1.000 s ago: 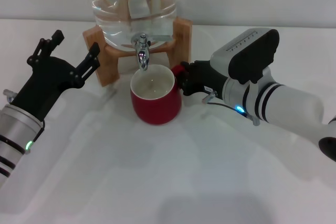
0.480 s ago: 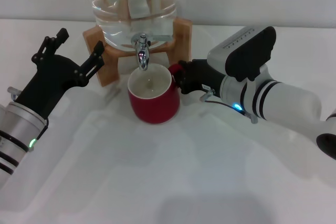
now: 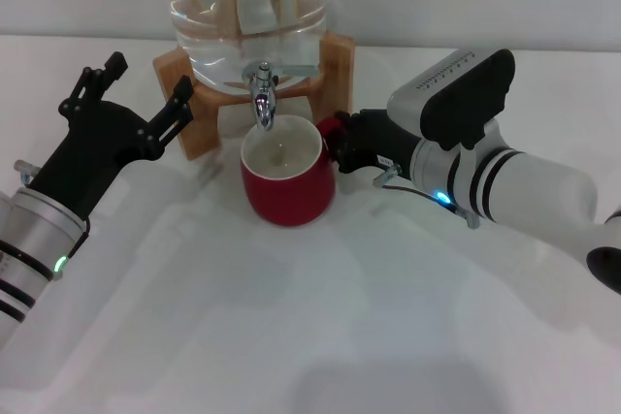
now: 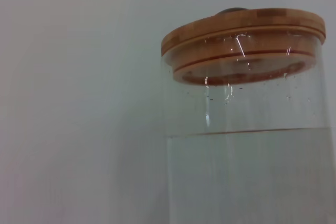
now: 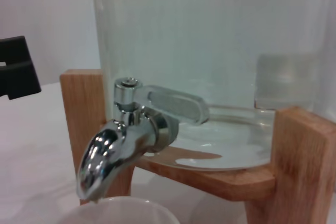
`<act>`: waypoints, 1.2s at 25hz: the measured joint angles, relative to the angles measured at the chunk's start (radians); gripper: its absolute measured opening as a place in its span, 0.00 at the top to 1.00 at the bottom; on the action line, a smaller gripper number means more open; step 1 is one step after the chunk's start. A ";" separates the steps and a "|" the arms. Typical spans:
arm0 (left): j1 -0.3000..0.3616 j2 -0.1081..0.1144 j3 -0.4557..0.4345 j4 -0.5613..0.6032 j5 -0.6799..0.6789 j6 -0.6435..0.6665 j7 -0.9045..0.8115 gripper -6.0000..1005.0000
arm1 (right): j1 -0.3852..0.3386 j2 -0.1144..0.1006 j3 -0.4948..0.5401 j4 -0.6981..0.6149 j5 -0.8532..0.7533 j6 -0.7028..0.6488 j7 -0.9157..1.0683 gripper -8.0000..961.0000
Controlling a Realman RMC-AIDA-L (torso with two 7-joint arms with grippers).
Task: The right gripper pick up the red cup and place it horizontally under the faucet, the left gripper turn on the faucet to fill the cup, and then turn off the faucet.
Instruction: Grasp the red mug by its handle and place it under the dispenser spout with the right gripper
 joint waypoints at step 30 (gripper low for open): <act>-0.002 0.000 0.000 0.000 0.000 0.000 0.000 0.13 | -0.015 0.000 -0.006 -0.002 -0.009 -0.020 -0.006 0.65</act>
